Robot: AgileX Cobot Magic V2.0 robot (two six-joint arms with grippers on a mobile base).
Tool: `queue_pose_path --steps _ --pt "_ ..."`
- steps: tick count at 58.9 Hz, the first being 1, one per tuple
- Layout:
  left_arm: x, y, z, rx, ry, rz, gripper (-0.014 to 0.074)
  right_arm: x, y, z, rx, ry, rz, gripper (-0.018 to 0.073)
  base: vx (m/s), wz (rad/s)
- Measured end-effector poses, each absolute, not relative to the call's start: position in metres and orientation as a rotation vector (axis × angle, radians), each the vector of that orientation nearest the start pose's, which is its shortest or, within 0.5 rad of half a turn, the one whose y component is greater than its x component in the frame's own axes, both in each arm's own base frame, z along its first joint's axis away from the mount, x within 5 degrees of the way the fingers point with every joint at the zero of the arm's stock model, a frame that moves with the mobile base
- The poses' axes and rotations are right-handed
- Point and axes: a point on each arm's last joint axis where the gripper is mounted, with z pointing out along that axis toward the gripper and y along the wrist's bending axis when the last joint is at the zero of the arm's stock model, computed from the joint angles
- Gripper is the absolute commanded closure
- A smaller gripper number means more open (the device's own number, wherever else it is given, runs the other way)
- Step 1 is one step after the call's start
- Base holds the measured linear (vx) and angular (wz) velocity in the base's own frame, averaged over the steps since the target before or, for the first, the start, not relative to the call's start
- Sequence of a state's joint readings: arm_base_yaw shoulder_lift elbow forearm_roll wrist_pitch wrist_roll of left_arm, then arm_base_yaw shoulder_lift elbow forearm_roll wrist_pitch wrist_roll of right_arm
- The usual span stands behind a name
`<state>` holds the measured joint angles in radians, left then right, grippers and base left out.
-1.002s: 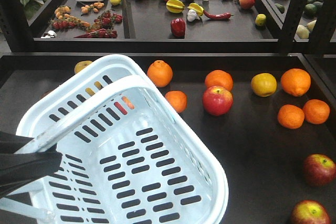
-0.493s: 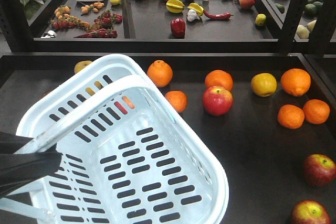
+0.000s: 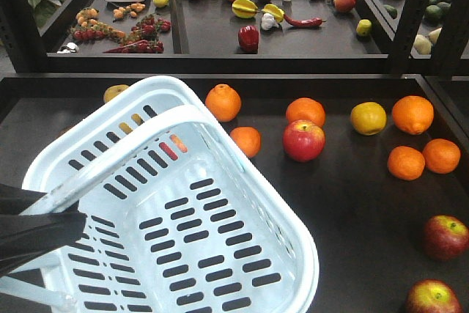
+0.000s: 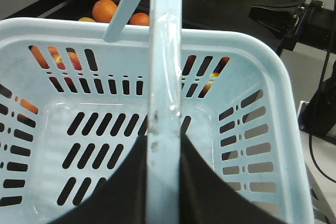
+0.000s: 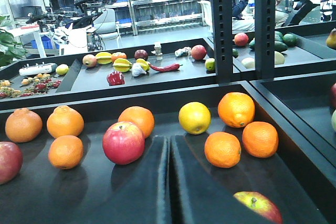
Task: Pick three apples into basket with both arms
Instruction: 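Drive up to the fruit table edge holding the basket in the left gripper, then swing the basket over the table and lower it with the left gripper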
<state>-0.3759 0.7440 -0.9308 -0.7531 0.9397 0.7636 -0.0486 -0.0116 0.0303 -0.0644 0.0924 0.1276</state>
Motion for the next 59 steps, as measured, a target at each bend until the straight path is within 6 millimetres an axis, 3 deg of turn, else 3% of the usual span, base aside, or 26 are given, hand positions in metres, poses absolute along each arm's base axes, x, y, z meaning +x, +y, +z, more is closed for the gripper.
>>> queue_pose_path --steps 44,59 --pt "0.093 -0.091 0.396 0.945 1.815 -0.701 0.0602 0.057 -0.003 0.195 0.094 1.592 0.007 0.0568 0.00 0.00" --pt "0.107 -0.098 0.411 0.715 1.712 -0.866 0.0602 0.057 -0.003 0.195 0.094 1.592 0.007 0.0568 0.00 0.00"
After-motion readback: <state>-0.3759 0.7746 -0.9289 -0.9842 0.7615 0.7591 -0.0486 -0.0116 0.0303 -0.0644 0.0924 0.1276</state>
